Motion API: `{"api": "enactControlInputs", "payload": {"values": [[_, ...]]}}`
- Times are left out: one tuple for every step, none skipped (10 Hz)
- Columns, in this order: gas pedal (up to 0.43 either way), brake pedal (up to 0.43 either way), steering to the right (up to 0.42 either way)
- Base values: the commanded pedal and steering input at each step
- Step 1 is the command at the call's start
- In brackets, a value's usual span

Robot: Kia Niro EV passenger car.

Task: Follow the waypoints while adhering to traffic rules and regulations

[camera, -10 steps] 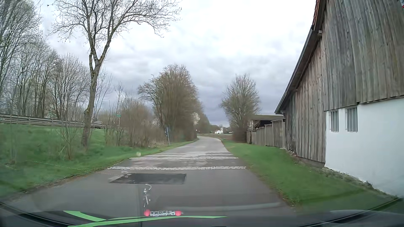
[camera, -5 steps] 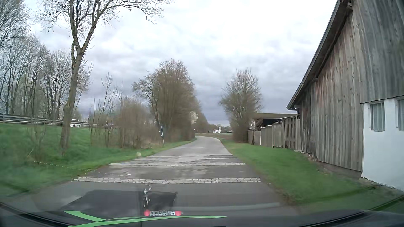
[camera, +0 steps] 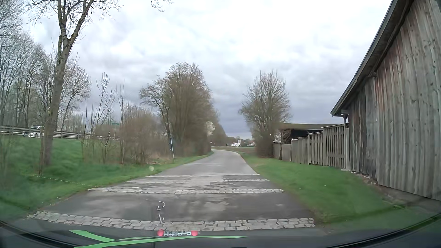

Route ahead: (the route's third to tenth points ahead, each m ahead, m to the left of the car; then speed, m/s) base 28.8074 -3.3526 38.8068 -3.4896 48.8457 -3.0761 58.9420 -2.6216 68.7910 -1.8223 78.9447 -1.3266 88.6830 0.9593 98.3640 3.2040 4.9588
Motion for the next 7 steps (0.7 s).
{"api": "enactControlInputs", "payload": {"values": [[0.0,0.0,0.01],[0.0,0.0,0.011],[0.0,0.0,0.011],[0.0,0.0,0.011],[0.0,0.0,0.011],[0.0,0.0,0.011],[0.028,0.0,0.011]]}}
